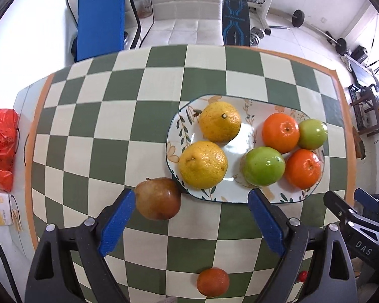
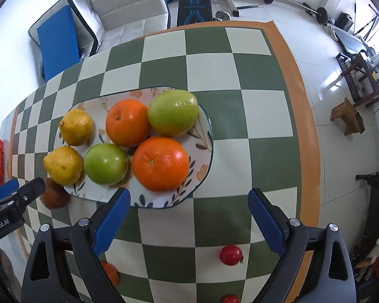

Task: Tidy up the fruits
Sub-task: 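Lift both tools back from the plate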

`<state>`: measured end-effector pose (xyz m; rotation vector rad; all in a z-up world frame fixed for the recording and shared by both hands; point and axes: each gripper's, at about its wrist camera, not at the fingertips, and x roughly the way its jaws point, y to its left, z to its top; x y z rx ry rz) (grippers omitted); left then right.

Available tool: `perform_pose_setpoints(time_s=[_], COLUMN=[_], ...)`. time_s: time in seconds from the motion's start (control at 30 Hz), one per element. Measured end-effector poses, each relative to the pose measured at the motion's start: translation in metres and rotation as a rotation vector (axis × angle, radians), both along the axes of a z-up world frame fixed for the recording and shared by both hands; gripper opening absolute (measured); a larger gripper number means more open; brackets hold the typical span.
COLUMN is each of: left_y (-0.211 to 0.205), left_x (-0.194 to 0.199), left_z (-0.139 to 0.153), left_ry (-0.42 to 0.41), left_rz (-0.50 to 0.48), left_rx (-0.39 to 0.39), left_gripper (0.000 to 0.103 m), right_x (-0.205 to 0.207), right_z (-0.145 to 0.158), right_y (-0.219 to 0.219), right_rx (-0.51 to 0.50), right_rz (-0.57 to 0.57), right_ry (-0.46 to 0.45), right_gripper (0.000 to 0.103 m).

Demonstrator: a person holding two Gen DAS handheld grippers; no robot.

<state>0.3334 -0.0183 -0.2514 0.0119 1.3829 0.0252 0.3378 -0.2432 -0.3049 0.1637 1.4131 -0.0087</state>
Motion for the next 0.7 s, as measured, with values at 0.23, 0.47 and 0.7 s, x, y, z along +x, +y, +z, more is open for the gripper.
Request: perform_pose_setpoints(time_s=[0.23,0.47,0.7], left_y=[-0.004,-0.002,-0.002], left_x=[-0.023,-0.054,-0.087], left_z=[0.036,0.079,0.115], left_ry=[-0.098,-0.182,-0.237], left_rz=[-0.044,-0.068,-0.09], left_rx=[-0.006,-0.031,-0.064], left_gripper=[0.091,0.091,0.091], right_x=[-0.026,-0.057,-0.095], right_z=[0.037,0.082,0.13], right_y=[0.01,0.011,0.014], right_rx=[-0.05,-0.059,-0.04], right_rz=[0.001,-0.009,-0.004], right_ry=[-0.074,-0.155,-0.233], right_gripper=[0.096,0.096,0.096])
